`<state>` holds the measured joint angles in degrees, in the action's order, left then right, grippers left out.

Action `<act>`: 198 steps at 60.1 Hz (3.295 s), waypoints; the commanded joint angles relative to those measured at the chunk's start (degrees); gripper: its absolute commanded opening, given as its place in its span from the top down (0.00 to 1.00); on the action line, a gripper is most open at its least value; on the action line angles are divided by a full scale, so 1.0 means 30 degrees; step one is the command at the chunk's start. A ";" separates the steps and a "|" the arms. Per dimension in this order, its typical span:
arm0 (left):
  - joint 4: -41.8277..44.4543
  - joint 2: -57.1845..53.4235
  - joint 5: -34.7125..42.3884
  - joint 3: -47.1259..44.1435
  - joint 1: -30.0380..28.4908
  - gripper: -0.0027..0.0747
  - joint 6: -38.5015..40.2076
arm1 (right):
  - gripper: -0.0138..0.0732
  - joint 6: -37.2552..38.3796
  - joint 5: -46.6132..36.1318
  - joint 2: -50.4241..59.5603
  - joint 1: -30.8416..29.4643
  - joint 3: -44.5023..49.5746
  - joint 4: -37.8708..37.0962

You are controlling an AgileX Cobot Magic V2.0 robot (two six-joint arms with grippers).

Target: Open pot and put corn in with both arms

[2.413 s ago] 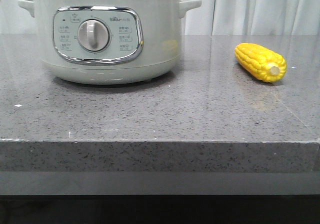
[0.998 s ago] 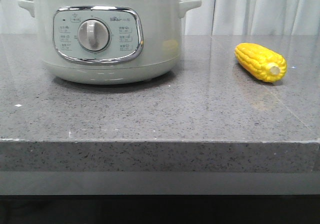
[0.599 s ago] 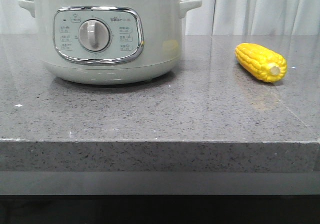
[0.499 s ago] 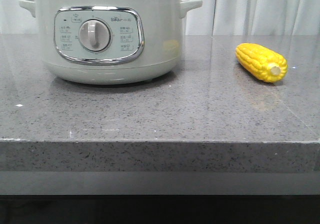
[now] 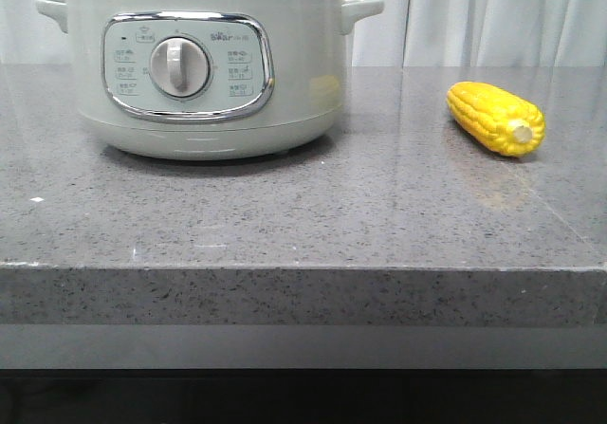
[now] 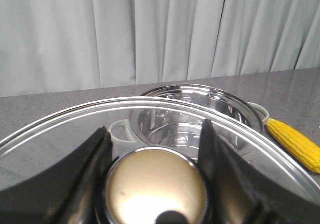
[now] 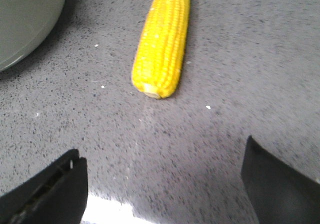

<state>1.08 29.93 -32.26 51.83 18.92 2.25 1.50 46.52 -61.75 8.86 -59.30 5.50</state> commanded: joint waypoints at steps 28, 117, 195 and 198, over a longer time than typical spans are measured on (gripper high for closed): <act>-0.0023 -0.0669 0.2545 0.0378 -0.0036 0.72 0.0097 | 0.11 -0.0182 0.0677 -0.9082 0.0382 -0.7551 0.0113; -0.0023 -0.0636 0.2545 0.0378 -0.0036 0.72 0.0097 | 0.48 -0.0182 0.2650 -1.1071 0.0404 -0.9057 0.0113; -0.0023 -0.0636 0.2545 0.0378 -0.0036 0.72 0.0097 | 0.48 -0.2318 -0.2620 -1.3772 0.8200 -1.6704 0.1327; -0.0023 -0.0636 0.2545 0.0378 -0.0036 0.72 0.0097 | 0.48 -0.2335 -0.2601 -1.4068 0.8200 -1.6704 0.1327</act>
<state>1.08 27.63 -32.75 50.77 18.92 2.25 -4.76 43.10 -105.74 33.43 -107.44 9.11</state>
